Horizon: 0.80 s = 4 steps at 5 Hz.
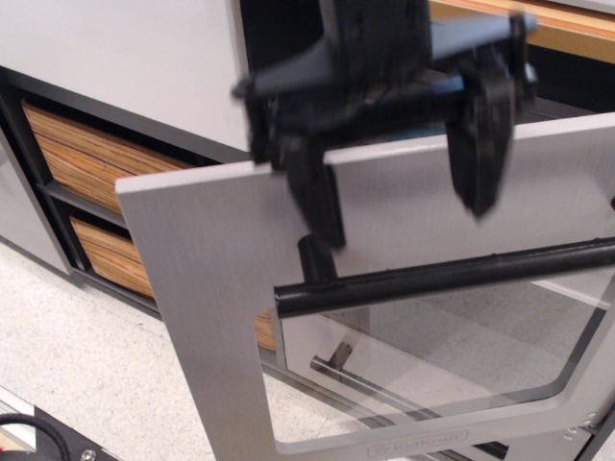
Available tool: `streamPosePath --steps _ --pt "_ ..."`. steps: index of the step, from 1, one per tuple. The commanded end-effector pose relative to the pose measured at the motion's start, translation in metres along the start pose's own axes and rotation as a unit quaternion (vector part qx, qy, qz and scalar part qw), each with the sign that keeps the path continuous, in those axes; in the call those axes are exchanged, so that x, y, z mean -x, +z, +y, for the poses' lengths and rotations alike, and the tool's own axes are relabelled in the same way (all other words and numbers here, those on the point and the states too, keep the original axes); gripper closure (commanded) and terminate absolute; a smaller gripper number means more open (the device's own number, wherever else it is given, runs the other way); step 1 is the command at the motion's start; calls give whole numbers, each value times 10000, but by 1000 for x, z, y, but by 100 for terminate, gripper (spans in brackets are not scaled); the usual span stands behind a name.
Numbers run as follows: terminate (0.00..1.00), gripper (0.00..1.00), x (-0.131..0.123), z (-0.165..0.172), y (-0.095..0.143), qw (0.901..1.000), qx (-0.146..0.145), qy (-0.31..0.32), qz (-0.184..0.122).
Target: Close oven
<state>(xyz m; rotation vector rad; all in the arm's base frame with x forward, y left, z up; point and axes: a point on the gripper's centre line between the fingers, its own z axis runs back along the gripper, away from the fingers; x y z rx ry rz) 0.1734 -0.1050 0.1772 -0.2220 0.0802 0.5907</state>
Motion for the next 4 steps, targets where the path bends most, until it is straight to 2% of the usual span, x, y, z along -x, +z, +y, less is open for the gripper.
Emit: streamPosePath --steps 1,3,4 --pt "0 0 42 -12 -25 9959 -18 -884 190" --pt "0 0 50 -18 -99 9941 -565 -923 -52" --pt "0 0 46 -18 -131 9937 -676 -871 -197"
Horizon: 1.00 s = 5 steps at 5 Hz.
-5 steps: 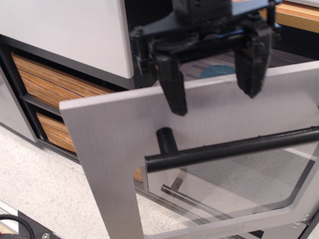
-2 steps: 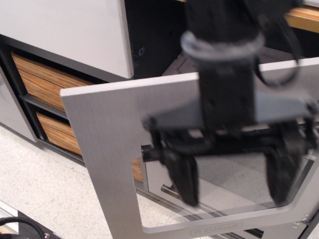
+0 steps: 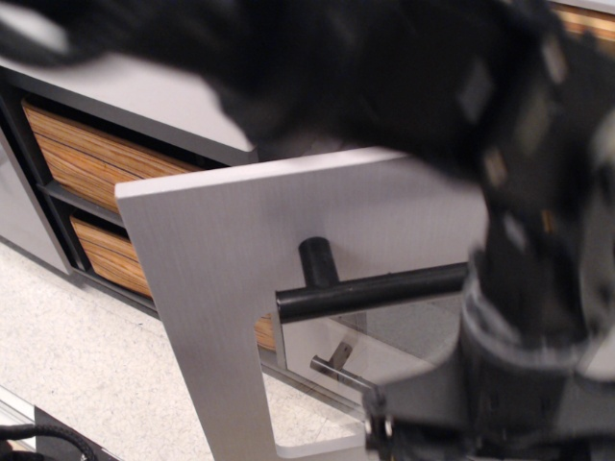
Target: Close oven
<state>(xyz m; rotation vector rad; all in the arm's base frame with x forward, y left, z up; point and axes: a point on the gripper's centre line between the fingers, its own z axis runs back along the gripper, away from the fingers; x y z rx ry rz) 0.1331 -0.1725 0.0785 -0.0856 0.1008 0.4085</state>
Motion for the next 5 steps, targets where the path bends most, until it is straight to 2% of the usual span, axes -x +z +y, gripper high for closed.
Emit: streamPosePath --steps 1,2,3,5 --pt "0 0 -23 -3 -36 9997 -2 137 -215" --pt "0 0 -42 3 -42 9990 -77 342 -287" --pt "0 0 -61 13 -33 9976 71 547 -424" --pt "0 0 -107 32 -19 9957 100 443 -808"
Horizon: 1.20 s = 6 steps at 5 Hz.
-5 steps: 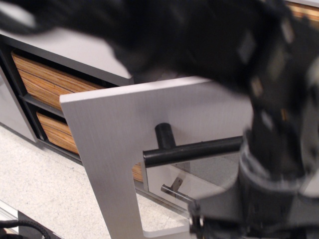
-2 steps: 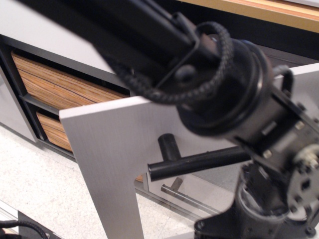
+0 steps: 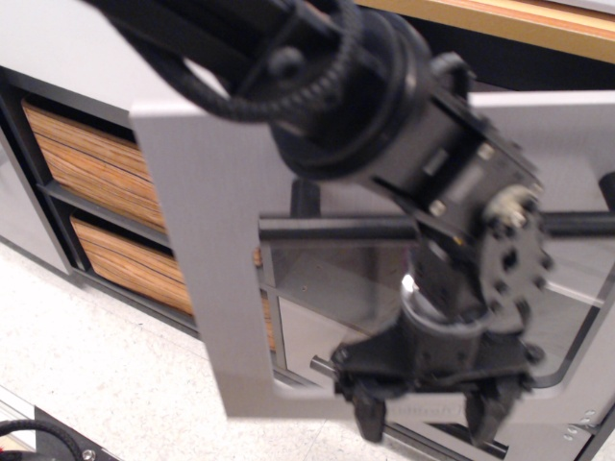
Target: Close oven
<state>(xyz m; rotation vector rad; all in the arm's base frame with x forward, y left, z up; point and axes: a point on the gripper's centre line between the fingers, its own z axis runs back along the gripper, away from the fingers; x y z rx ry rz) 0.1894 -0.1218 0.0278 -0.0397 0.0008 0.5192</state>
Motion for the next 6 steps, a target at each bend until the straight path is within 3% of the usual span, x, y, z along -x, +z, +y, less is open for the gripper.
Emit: streamPosePath --steps 1,3,6 --pt "0 0 -61 8 29 9976 443 151 -517" --pt "0 0 -99 4 47 9934 584 733 -665" --pt "0 0 -104 4 51 9931 589 768 -661"
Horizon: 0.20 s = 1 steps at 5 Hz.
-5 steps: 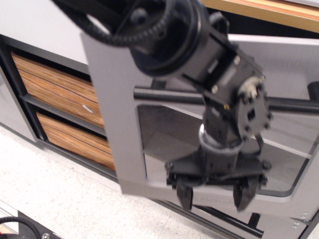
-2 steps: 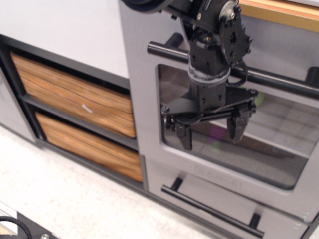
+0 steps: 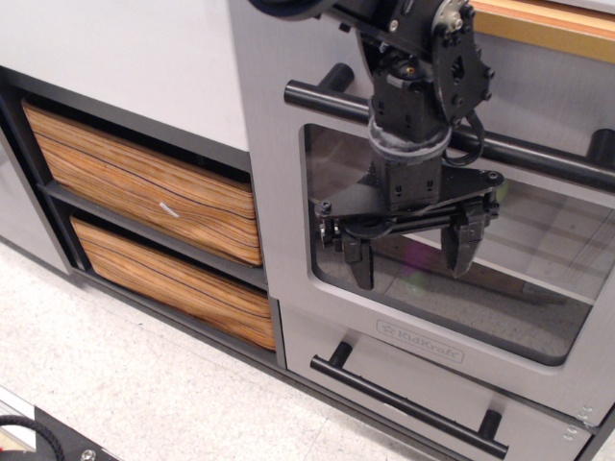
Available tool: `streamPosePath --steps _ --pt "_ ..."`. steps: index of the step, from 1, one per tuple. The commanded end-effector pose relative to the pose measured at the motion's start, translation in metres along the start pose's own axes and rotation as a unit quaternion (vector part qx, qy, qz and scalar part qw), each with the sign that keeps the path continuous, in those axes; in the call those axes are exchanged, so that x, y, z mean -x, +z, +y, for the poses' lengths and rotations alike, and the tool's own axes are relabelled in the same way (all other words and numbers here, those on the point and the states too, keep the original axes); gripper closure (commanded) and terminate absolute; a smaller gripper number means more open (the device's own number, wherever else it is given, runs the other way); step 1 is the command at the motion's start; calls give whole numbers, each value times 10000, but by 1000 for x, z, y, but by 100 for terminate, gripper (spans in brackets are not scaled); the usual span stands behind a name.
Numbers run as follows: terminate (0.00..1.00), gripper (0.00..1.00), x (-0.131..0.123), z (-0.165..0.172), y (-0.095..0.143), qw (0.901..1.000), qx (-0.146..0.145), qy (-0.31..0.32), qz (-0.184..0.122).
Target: Close oven
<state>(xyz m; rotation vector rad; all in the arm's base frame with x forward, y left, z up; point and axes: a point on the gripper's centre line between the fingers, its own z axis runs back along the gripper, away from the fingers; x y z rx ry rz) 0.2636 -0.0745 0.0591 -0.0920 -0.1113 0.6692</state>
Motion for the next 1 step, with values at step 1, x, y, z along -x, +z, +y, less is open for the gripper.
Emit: streamPosePath --steps 1 --pt "100 0 -18 -3 17 9996 209 30 -168"
